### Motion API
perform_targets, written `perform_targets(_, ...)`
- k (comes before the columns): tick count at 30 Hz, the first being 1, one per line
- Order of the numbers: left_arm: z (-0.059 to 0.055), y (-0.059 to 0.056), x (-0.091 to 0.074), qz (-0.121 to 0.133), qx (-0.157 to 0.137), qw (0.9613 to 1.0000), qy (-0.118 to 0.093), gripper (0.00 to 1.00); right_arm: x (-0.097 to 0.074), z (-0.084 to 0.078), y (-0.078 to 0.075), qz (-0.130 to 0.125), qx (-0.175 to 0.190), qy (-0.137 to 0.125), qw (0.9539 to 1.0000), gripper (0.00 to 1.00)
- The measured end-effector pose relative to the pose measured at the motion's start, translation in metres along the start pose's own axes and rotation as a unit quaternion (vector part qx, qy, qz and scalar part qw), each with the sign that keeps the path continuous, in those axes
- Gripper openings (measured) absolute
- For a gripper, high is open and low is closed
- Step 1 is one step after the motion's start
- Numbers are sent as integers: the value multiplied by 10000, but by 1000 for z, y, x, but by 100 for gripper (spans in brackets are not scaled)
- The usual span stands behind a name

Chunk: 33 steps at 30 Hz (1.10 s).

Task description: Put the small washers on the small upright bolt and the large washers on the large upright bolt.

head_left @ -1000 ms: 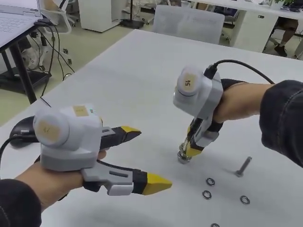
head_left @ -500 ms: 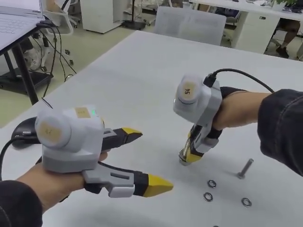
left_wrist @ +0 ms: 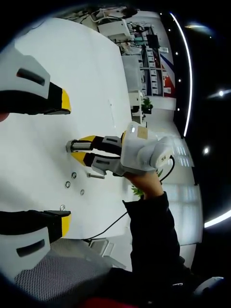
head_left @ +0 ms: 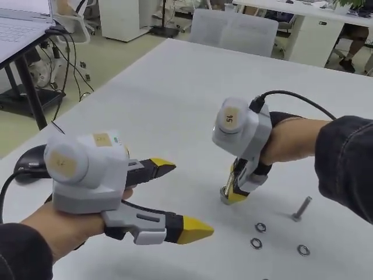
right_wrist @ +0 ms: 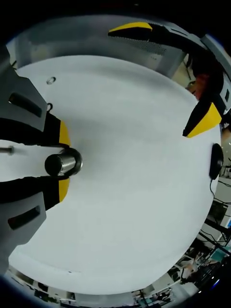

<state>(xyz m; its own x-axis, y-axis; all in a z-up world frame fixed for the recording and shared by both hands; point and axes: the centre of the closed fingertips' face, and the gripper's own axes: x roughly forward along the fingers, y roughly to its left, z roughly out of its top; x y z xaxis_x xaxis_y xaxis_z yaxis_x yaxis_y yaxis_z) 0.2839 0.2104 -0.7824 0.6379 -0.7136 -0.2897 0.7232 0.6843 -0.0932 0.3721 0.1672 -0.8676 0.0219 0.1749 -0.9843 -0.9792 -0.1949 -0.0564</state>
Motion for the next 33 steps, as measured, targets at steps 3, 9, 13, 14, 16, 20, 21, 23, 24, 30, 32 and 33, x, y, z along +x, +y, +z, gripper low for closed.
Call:
perform_targets(3, 0, 0, 0, -3, 4, 10000, 3, 81, 2, 0, 0, -9, -36, 32, 10000, 24)
perform_targets(9, 0, 0, 0, 0, -6, 10000, -11, 81, 0, -2, 1, -15, 16, 15, 10000, 31)
perform_targets(13, 0, -1, 1, -15, 5, 10000, 1, 82, -4, -3, 0, -57, 74, -50, 9999, 35)
perform_targets(14, 0, -1, 1, -20, 6, 10000, 4, 82, -6, -5, 0, -61, 98, -57, 9999, 37)
perform_targets(16, 0, -1, 1, -31, 11, 10000, 9, 82, -9, -6, 0, -77, 122, -96, 9998, 39)
perform_targets(20, 1, -2, 2, -44, 13, 10000, 8, 82, -16, -9, 1, -118, 190, -150, 9996, 45)
perform_targets(21, 1, -3, 2, -46, 16, 10000, 5, 82, -18, -10, 1, -133, 214, -175, 9995, 46)
perform_targets(23, 1, -3, 2, -47, 22, 10000, 9, 82, -21, -11, 2, -158, 257, -211, 9993, 47)
perform_targets(24, 2, -3, 2, -53, 20, 10000, 7, 82, -23, -12, 3, -179, 286, -247, 9991, 48)
perform_targets(30, 2, -3, 2, -71, 42, 10000, 4, 82, -34, -16, 4, -317, 413, -381, 9979, 53)
perform_targets(32, 2, -4, 2, -77, 38, 10000, -1, 82, -36, -18, 3, -354, 497, -478, 9970, 53)
perform_targets(33, 2, -4, 2, -77, 45, 10000, 1, 82, -37, -18, 3, -368, 527, -505, 9966, 54)
